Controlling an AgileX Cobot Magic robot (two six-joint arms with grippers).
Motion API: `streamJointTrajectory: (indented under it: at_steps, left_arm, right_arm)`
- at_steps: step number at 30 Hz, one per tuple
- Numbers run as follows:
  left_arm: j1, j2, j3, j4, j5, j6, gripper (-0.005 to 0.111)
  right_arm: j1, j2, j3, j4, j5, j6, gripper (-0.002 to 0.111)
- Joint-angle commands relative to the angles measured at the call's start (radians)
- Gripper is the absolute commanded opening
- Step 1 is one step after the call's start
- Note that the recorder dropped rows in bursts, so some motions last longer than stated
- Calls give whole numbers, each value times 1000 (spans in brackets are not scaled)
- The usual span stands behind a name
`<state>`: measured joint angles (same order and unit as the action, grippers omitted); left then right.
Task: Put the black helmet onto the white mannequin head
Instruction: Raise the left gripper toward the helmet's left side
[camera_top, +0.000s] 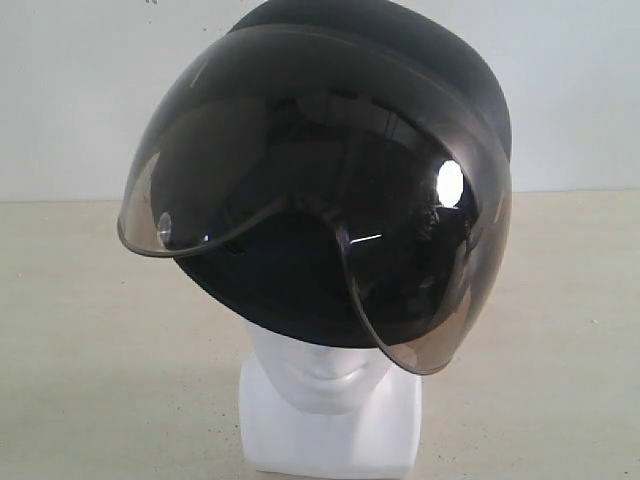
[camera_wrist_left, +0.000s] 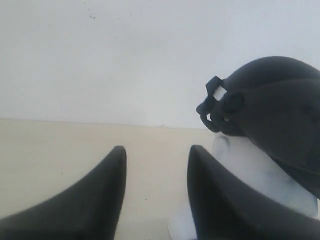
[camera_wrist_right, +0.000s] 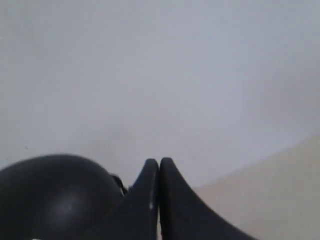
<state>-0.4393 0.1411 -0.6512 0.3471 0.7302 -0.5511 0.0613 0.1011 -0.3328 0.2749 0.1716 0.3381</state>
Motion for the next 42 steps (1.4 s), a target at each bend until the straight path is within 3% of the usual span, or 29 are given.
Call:
streamJointTrajectory:
  at_steps: [1, 3, 6, 9, 13, 18, 29, 35, 42]
  left_arm:
    - [1, 90, -63, 47, -2, -36, 38]
    - [1, 138, -89, 42, -4, -36, 38]
    - [1, 207, -99, 42, -4, -36, 38]
    - [1, 266, -101, 29, -55, -34, 36]
    - [1, 339, -127, 27, -190, -32, 21]
    - [1, 509, -232, 23, -200, 64, 4]
    - [1, 940, -582, -246, -151, 409, 4]
    - [1, 1061, -599, -223, -99, 471, 4]
    - [1, 1076, -599, -141, -97, 478, 4]
  right_arm:
    - [-2, 208, -217, 3, 447, -20, 0]
    - [-2, 315, -302, 3, 633, -23, 0]
    - [-2, 425, -388, 3, 770, -23, 0]
    - [-2, 492, -420, 8, 730, -23, 0]
    - [-2, 515, -423, 72, 695, -17, 0]
    - [-2, 540, -423, 74, 614, -41, 0]
    - [-2, 678, -423, 191, 715, -140, 0]
    - [-2, 678, -423, 191, 746, -161, 0]
    - [-2, 678, -423, 197, 763, -165, 0]
